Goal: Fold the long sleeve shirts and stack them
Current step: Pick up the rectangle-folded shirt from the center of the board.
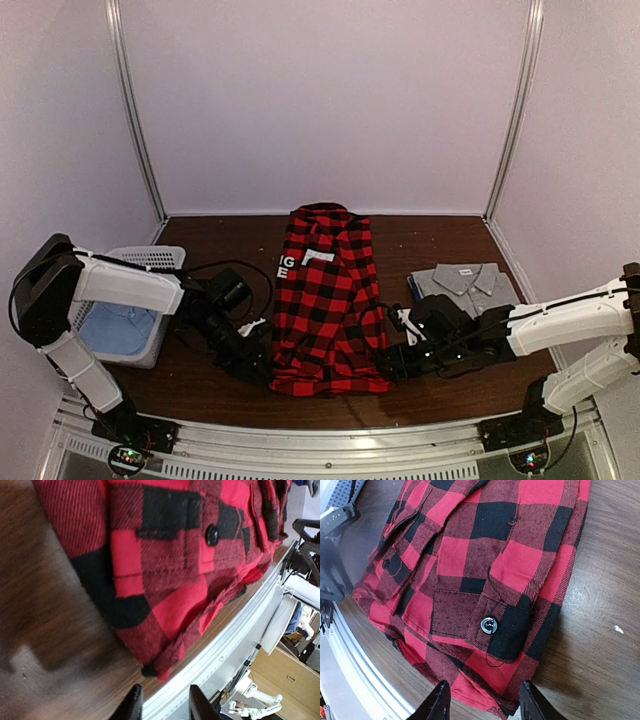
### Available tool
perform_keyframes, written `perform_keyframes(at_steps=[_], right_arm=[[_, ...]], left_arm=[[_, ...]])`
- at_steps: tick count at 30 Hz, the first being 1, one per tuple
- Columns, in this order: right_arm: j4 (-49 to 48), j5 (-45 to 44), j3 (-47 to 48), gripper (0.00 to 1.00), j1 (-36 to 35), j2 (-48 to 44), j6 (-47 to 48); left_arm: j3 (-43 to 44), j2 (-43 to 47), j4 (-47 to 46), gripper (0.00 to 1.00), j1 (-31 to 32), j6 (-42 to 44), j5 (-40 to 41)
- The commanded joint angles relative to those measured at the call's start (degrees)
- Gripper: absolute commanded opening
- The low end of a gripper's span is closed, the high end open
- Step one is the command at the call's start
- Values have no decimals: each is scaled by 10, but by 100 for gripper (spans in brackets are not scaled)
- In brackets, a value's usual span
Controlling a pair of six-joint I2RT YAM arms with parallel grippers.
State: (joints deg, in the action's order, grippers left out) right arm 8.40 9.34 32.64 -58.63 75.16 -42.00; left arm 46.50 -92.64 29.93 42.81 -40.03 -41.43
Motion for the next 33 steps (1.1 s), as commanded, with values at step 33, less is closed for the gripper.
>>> perform_keyframes(at_steps=[33], right_arm=[[-23,-9,-18,52,-3,-21,-45]], left_arm=[[-4,-21,-90,10,44,-7,37]])
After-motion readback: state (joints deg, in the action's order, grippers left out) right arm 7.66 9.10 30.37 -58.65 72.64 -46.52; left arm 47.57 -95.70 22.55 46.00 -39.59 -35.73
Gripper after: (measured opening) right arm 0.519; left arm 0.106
